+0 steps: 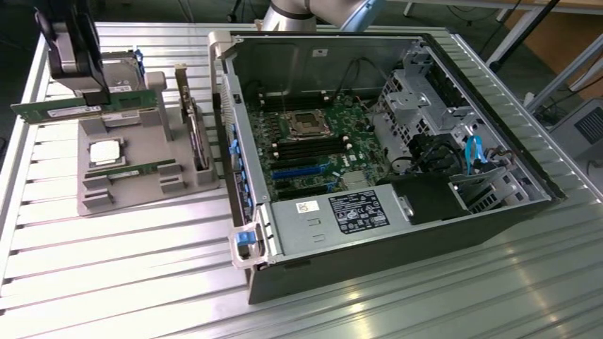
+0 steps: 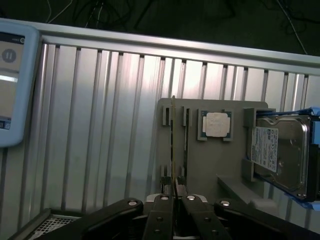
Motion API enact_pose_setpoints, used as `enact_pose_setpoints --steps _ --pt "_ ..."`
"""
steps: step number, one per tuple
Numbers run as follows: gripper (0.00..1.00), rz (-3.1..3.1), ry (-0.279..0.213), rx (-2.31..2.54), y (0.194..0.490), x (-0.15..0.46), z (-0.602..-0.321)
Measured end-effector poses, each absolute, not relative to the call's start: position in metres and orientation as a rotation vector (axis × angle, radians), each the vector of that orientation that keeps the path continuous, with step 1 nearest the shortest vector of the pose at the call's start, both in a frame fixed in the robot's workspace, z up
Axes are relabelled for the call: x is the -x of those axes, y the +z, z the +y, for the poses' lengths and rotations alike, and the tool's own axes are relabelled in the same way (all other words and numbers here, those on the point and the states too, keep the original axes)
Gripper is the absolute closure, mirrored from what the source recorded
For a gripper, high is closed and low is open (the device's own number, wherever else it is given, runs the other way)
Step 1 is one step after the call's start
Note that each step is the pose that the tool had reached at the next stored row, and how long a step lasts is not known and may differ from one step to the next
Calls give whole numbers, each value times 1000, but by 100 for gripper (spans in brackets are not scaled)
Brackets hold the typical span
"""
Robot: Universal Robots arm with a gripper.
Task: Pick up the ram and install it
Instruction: 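Pick up the ram and move it above insertion slot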
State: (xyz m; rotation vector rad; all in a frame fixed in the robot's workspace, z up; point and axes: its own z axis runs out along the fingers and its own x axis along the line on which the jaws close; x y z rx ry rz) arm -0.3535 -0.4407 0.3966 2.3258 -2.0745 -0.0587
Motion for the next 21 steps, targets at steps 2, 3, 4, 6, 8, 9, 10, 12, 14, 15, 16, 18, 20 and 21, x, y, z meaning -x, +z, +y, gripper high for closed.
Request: enact_pose_setpoints --steps 2,3,4,6,8,9,10,12,14,15,16,18,20,21 --pt "88 -2075 -59 -2326 400 354 -441" --pt "88 -2074 -59 -2326 404 354 -441" --pt "88 -2074 -59 -2326 407 354 -441" --pt "88 -2074 -59 -2326 411 354 -441" --pt "88 -2075 -59 -2326 416 354 -441" --pt "88 -2074 -59 -2326 418 354 -441" --pt "88 -2074 -59 -2326 419 354 -441" --pt "88 -2075 -59 -2326 420 354 -441" --pt "88 -2074 -59 -2326 420 354 -441" --pt "88 -2074 -59 -2326 420 354 -441" --pt "88 -2074 -59 -2326 420 353 -441" --pt "88 -2074 -59 -2326 420 352 -441" --pt "88 -2074 -59 -2326 420 349 -441" --pt "88 -2074 -59 -2326 420 346 -441"
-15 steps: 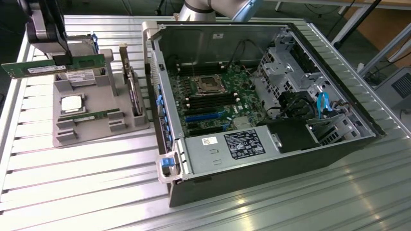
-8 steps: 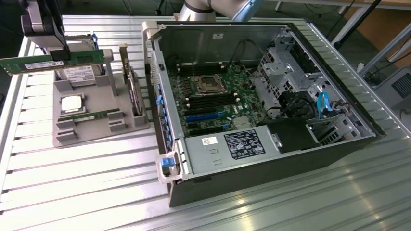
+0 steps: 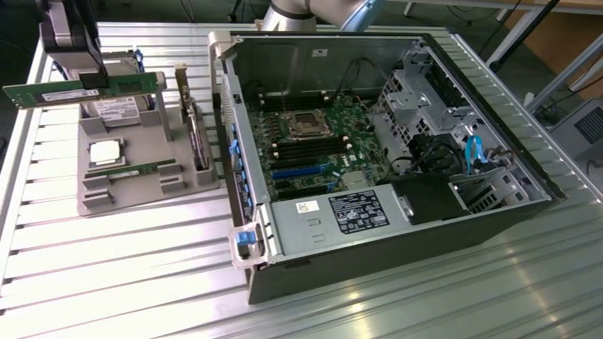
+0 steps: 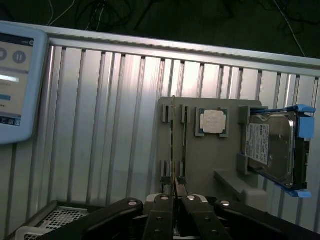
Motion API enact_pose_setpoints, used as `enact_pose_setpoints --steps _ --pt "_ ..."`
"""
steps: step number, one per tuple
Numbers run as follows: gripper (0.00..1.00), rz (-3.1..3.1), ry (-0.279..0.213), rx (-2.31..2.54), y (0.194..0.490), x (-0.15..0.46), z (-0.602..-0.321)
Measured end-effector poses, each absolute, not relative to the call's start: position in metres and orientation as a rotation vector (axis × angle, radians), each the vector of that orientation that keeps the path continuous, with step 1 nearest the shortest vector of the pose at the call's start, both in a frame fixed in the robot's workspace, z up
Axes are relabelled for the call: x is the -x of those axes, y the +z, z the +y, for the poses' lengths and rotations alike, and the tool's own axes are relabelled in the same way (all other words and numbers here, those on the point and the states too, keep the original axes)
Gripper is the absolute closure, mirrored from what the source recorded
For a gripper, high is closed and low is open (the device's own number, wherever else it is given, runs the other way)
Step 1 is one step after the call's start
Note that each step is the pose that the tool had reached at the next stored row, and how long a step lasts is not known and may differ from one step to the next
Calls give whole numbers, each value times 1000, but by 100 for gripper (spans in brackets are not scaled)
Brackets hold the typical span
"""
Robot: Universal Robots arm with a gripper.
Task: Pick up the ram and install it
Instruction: 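Pick up the ram and move it above insertion slot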
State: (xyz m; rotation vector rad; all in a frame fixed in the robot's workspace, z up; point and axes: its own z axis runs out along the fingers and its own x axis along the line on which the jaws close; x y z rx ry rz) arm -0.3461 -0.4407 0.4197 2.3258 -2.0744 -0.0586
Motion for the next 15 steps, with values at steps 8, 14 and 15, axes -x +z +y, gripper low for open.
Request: enact_pose_setpoints --steps 8,14,15 --pt "88 -2074 -58 -2326 420 328 -441" --pt "88 -2074 -57 -2325 420 318 -441" --pt "88 -2073 -56 -2324 420 316 -441"
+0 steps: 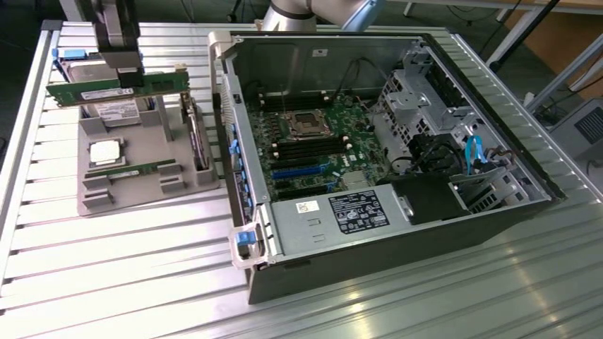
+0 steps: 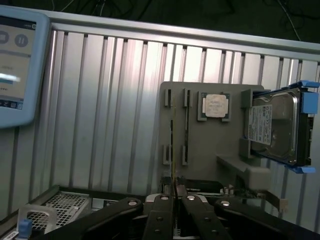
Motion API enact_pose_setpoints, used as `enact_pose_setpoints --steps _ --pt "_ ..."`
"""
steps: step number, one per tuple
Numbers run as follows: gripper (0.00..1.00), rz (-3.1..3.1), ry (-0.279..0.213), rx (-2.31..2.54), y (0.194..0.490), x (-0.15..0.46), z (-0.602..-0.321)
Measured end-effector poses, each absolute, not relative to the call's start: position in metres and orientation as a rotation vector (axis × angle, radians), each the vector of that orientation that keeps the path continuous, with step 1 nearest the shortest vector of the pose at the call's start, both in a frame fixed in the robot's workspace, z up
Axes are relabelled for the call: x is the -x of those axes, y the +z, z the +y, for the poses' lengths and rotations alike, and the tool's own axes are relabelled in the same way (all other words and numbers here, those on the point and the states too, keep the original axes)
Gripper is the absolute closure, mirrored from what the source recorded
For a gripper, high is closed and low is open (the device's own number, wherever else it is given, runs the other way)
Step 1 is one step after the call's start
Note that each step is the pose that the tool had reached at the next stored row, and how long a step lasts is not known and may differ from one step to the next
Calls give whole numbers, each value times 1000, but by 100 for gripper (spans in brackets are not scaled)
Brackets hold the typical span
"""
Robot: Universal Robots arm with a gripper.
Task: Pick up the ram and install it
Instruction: 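Pick up the ram and move it above insertion slot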
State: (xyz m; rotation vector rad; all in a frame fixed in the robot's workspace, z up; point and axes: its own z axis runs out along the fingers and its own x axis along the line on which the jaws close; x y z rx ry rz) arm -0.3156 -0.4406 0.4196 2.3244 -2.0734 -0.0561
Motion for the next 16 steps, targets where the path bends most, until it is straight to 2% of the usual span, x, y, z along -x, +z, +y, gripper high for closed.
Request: enact_pose_setpoints --steps 16 --pt "88 -2068 -43 -2317 420 265 -441"
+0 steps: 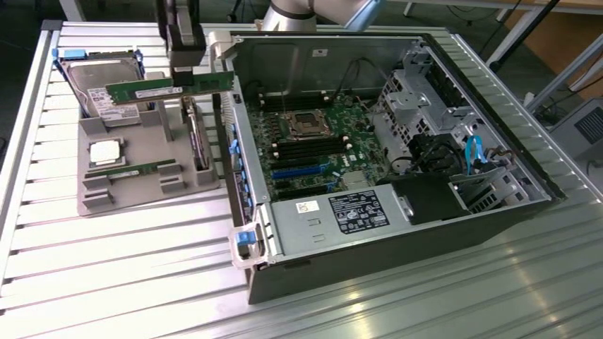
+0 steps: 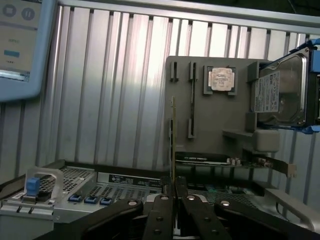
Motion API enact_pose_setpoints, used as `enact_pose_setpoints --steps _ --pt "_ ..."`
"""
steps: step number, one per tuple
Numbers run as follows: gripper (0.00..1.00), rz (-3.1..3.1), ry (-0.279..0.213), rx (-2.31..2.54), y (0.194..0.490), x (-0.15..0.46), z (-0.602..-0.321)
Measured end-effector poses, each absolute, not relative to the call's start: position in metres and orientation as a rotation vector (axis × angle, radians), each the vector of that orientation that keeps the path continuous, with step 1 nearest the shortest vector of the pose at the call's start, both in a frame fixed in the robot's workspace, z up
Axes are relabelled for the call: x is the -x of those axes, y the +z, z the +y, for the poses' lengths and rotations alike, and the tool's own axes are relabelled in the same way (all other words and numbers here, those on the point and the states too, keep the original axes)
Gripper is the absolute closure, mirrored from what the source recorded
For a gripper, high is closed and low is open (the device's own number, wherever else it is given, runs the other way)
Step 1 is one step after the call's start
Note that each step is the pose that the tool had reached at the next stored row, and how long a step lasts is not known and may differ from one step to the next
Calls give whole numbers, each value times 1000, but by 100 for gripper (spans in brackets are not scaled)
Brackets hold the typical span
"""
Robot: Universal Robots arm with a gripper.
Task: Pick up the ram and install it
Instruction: 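Pick up the ram and move it above insertion slot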
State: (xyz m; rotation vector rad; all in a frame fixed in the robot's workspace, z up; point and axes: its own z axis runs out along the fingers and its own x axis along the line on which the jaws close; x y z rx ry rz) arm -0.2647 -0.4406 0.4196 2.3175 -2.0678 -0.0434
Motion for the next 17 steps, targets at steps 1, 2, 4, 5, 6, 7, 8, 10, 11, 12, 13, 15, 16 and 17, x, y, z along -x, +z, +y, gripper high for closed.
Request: enact_pose_setpoints --steps 1,2,4,5,6,7,8,10,11,12,13,15,16,17 --pt "88 -2067 -43 -2317 420 262 -441" --pt "88 -2067 -41 -2316 420 257 -441" --pt "88 -2066 -40 -2316 420 250 -441" --pt "88 -2066 -39 -2315 420 243 -441" --pt "88 -2066 -39 -2315 420 240 -441" --pt "88 -2066 -38 -2315 420 238 -441" --pt "88 -2065 -38 -2315 420 235 -441" --pt "88 -2064 -36 -2313 420 228 -441" --pt "88 -2064 -35 -2313 420 225 -441" --pt "88 -2064 -35 -2313 420 223 -441" --pt "88 -2064 -34 -2312 420 221 -441" --pt "88 -2063 -32 -2311 420 215 -441" --pt "88 -2062 -31 -2311 420 211 -441" --pt "88 -2062 -30 -2310 420 208 -441"
